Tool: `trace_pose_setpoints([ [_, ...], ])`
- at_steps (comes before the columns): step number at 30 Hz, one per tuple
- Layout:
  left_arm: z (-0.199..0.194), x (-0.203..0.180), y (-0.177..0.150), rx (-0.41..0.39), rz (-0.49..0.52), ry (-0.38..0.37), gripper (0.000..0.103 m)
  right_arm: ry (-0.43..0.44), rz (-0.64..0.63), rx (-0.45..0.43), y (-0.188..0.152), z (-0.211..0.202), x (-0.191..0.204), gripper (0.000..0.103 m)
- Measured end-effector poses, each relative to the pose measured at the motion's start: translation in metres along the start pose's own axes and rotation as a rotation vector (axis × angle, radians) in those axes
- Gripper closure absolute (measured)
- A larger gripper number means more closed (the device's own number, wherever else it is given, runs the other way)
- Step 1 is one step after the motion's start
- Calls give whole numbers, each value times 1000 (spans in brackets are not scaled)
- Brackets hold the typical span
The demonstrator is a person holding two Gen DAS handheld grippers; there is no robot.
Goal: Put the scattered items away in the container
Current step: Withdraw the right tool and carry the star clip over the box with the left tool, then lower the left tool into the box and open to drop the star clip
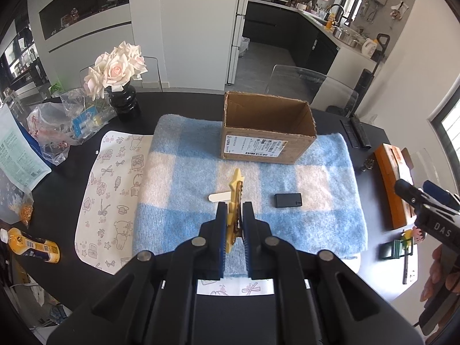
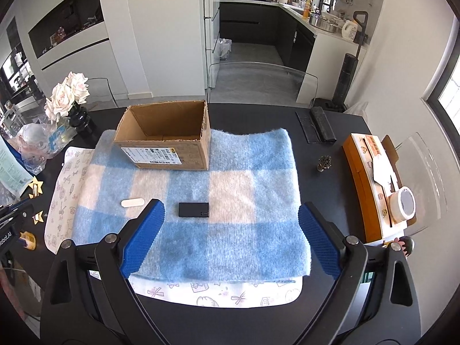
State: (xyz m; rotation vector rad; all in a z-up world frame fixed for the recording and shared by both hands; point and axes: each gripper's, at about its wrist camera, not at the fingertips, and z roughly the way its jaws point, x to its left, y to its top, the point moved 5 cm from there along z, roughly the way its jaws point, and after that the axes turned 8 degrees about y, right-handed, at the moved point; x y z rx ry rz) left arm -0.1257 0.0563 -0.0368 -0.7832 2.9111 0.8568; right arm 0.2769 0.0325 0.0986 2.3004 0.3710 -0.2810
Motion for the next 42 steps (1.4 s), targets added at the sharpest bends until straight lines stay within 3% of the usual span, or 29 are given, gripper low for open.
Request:
trace_pose_setpoints([
  [5, 1, -15, 12, -5, 24, -36, 93, -8, 6, -17, -2, -13, -4, 5],
  [15, 30, -47, 55, -18, 66, -40, 93, -10, 4, -5, 4, -14, -12, 1],
  [42, 136, -82, 137, 24, 104, -61, 93, -44, 50, 134, 19, 79, -47, 1],
])
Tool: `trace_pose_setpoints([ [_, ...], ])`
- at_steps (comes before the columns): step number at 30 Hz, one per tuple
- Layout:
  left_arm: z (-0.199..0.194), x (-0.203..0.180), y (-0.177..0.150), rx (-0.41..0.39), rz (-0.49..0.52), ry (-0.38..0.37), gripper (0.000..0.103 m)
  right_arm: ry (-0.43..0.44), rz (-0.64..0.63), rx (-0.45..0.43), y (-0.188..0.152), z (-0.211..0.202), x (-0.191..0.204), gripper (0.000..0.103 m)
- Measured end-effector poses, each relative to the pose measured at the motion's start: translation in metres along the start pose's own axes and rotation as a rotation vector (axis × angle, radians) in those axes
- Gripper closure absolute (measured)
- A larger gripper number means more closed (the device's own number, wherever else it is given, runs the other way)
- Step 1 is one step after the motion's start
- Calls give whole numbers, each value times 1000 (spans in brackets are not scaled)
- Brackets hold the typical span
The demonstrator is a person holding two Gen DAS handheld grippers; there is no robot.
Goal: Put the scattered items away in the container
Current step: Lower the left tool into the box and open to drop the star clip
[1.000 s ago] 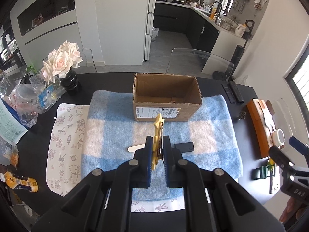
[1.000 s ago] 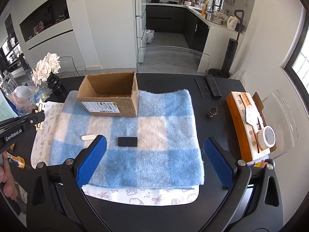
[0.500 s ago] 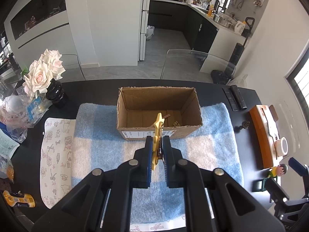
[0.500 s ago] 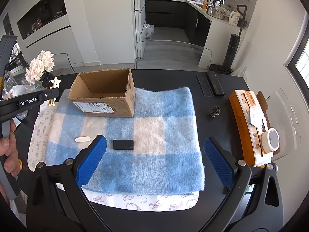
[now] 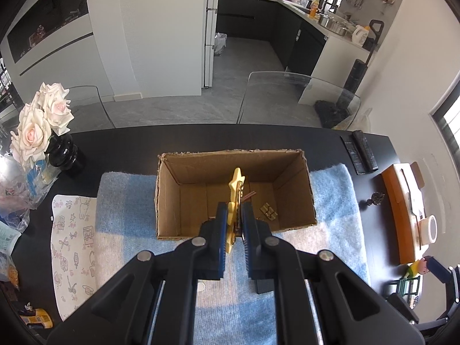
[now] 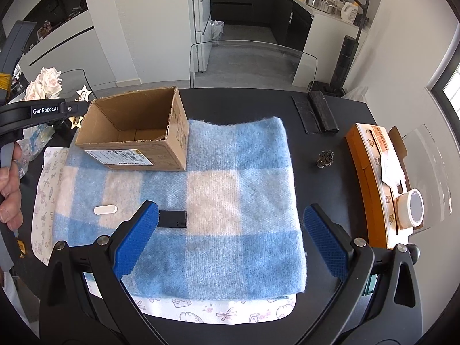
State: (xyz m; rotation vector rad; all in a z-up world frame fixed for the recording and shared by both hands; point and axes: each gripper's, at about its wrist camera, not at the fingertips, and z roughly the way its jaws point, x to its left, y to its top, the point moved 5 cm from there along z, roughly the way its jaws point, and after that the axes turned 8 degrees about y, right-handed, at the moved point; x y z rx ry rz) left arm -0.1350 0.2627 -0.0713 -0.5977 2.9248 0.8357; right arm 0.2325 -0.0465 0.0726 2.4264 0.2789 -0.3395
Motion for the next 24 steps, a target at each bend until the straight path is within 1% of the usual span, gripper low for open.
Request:
trace_pose_setpoints([
  [9, 33, -6, 12, 29, 9, -2, 93, -8, 2, 23, 9, 21, -3, 1],
  [18, 61, -5, 16, 59, -3, -1, 92, -17, 20, 47, 9, 33, -9, 1],
  [19, 62, -4, 17, 58, -4, 2, 91, -19, 24, 51, 9, 34, -10, 1],
  [20, 64, -4, 17, 57, -6, 2, 88, -20, 28, 53, 8, 35, -11, 1],
  [21, 65, -3, 17, 58, -8, -3, 75, -21, 33, 56, 8, 36, -12, 1],
  [22, 66, -3, 17, 60, -8, -4, 56, -21, 38, 58, 8, 37, -13, 1],
  [23, 66, -2, 18, 59, -10, -4, 47, -22, 40, 59, 7, 37, -14, 1],
  [24, 65, -2, 18, 52, -8, -5, 32, -23, 39, 60, 7, 37, -14, 1],
])
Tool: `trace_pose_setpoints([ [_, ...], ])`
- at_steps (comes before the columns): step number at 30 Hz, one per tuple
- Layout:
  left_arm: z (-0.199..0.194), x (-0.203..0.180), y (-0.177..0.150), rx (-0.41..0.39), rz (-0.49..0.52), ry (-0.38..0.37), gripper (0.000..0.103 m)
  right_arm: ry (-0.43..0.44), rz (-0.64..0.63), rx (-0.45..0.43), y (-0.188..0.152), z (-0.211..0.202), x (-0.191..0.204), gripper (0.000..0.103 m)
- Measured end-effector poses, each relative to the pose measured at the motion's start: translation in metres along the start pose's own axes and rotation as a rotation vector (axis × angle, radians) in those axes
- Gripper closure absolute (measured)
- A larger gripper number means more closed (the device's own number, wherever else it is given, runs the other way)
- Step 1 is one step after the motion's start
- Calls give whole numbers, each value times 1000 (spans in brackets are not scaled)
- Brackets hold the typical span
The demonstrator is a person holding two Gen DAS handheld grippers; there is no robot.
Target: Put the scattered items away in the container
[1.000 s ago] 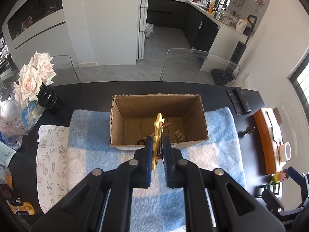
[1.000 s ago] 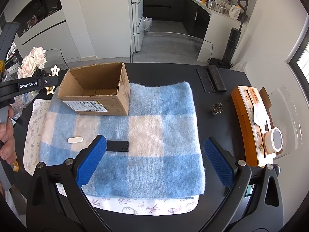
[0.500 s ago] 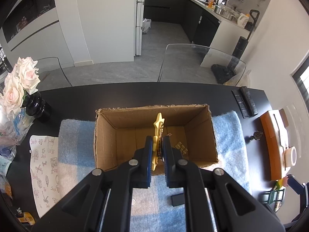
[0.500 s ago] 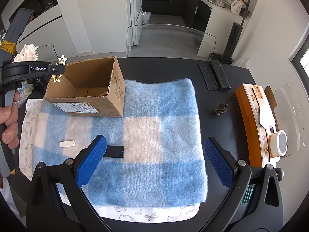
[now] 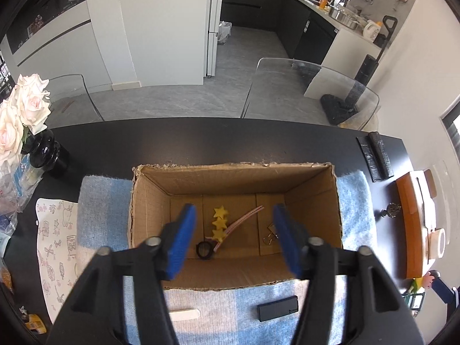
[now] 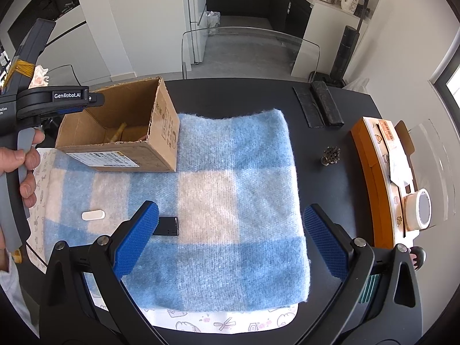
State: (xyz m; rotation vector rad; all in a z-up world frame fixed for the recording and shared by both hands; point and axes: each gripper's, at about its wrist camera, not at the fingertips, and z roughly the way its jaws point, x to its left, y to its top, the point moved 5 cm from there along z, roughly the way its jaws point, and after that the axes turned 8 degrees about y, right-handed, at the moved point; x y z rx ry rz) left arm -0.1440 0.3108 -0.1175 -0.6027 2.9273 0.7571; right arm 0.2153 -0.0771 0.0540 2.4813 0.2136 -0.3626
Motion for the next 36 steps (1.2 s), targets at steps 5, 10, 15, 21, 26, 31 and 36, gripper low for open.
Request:
trace_pose_setpoints([
  [5, -7, 0, -1, -15, 21, 11, 19, -6, 6, 4, -1, -1, 0, 1],
  [10, -27, 3, -4, -40, 27, -13, 2, -6, 12, 6, -6, -7, 2, 1],
  [15, -62, 17, -15, -76, 10, -8, 1, -2, 19, -4, -14, -23, 7, 1],
  [21, -109, 45, -42, -109, -41, 5, 1, 15, 56, -10, -29, -49, 12, 1],
  [26, -146, 56, -73, -122, -57, 25, 1, 18, 49, -38, -45, -77, 20, 1],
  [31, -184, 58, -108, -133, -60, 33, 1, 21, 49, -66, -64, -104, 30, 1],
  [36, -218, 51, -145, -145, -44, 35, 1, 17, 43, -88, -87, -127, 38, 1],
])
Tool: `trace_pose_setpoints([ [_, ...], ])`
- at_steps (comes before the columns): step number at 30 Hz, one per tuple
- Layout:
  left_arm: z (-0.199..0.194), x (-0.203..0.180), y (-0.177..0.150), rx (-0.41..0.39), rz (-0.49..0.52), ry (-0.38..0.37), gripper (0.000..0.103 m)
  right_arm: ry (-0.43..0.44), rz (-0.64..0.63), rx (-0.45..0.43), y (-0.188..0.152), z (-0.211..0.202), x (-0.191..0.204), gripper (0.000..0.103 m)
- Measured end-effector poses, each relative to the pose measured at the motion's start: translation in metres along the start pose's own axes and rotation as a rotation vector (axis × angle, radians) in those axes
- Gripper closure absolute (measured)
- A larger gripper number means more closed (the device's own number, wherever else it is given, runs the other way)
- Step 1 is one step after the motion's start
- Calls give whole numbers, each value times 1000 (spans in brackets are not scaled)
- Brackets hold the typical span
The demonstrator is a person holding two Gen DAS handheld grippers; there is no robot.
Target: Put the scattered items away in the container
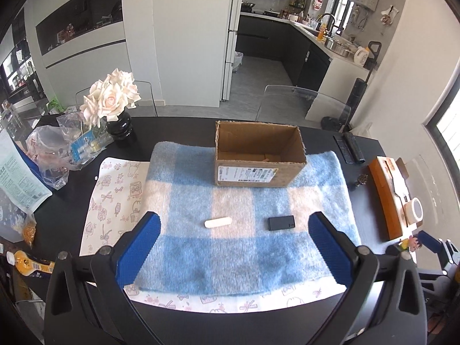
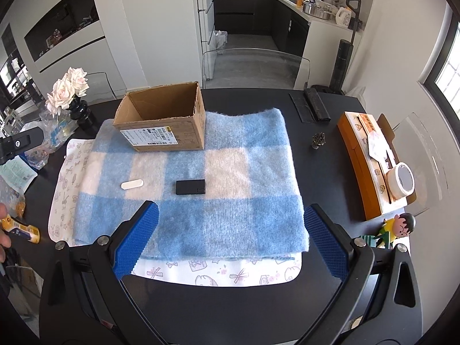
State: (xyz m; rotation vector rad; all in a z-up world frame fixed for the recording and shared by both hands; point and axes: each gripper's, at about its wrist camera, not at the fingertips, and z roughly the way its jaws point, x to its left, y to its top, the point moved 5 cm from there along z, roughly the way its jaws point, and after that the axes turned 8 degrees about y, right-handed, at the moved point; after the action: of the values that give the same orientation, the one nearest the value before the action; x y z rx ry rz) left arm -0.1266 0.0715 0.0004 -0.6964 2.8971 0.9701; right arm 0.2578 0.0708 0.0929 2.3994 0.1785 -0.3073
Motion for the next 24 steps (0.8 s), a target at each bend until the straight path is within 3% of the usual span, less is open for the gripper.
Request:
trace_pose_setpoints([
  [10, -32, 8, -54, 7, -34, -8, 1, -5, -1, -46, -30, -40, 11, 1],
  [24, -29, 20, -101, 51, -77, -21, 1, -3, -3, -35, -59, -46, 17, 1],
])
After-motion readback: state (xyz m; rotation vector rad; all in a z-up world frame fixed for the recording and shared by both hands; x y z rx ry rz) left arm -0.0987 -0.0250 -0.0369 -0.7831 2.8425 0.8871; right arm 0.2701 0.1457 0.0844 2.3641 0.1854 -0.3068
